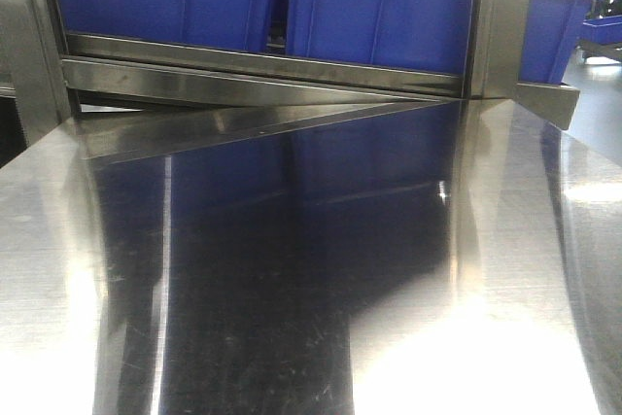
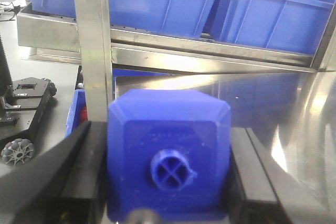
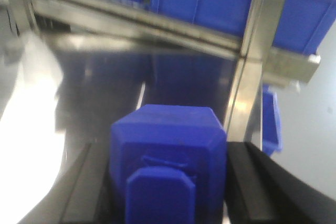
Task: Pick and sort blue part to right shelf
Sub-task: 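Lift the blue part with the right gripper off the table, then drive the base away from the table holding both parts, then drive the base to the shelf of blue bins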
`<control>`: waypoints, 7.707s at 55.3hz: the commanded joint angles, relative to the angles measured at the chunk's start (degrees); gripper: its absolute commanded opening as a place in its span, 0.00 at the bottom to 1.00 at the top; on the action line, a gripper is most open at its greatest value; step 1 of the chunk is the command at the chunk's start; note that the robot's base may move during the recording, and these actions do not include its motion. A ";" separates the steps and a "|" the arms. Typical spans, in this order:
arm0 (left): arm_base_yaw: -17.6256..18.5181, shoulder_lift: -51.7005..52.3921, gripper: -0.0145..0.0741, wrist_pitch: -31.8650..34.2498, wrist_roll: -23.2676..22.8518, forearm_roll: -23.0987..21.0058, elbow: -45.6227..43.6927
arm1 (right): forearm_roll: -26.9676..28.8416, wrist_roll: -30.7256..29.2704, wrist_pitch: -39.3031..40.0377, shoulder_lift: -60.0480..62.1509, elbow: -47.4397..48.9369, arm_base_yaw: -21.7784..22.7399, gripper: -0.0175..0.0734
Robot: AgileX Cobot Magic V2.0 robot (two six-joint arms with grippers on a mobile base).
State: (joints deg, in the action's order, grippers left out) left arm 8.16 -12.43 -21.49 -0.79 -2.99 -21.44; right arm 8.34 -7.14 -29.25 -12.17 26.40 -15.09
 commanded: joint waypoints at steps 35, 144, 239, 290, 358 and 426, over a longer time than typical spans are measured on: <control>-0.05 -0.36 0.59 5.15 -0.25 -0.08 -1.73 | -0.31 -0.16 9.36 6.69 1.54 0.13 0.42; -0.05 -0.87 0.59 5.15 -0.25 -0.08 -1.73 | -0.31 -0.16 9.40 6.57 1.54 0.13 0.42; 0.38 -0.87 0.59 5.15 -0.25 -0.08 -1.73 | -0.31 -0.16 9.40 6.57 1.54 0.13 0.42; 0.38 -0.87 0.59 5.15 -0.25 -0.08 -1.63 | -0.31 -0.16 9.40 6.57 1.54 0.13 0.42; 0.27 -0.87 0.59 5.15 -0.25 -0.19 -1.63 | -0.31 -0.16 9.41 6.58 1.54 0.13 0.42; 0.27 -0.87 0.59 5.15 -0.25 -0.19 -1.63 | -0.31 -0.16 9.41 6.58 1.54 0.13 0.42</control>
State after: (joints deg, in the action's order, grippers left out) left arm 8.16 -12.43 -21.47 -0.79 -2.99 -21.18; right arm 8.02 -7.14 -25.65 -4.74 26.40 -15.09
